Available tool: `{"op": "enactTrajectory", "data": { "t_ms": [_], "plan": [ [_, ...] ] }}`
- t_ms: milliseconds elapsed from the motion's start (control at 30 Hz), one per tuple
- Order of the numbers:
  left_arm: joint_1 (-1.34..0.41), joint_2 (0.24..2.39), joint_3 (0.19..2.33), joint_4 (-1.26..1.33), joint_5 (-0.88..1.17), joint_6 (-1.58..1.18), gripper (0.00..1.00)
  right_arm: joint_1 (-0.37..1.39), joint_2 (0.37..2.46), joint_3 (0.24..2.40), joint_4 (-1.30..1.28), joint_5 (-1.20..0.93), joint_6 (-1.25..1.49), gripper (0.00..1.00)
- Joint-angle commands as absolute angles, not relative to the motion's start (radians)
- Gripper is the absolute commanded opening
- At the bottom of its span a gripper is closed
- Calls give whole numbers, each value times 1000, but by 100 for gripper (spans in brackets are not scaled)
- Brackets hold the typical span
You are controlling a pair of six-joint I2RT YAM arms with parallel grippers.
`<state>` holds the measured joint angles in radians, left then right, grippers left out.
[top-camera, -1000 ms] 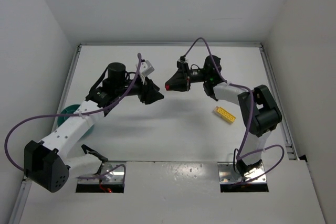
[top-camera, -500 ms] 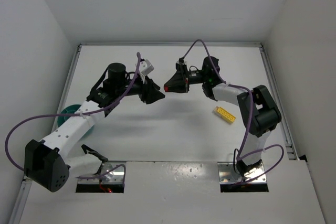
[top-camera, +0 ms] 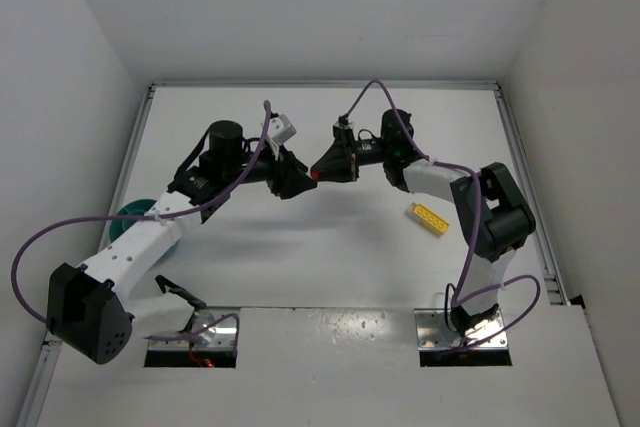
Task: Sort the legos into containers by color
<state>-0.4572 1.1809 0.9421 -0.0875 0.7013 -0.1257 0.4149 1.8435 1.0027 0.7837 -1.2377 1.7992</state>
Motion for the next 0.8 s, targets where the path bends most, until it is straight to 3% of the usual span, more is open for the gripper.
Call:
{"op": "enactTrajectory", "data": {
  "t_ms": [0, 767],
  "plan": [
    [-469, 1178, 948, -44, 698, -140, 57, 436, 1789, 1017, 756, -1236, 1741, 0],
    [-469, 1169, 901, -35, 678, -140, 54, 453, 1761, 1045, 749, -1246, 1744, 0]
  ]
}}
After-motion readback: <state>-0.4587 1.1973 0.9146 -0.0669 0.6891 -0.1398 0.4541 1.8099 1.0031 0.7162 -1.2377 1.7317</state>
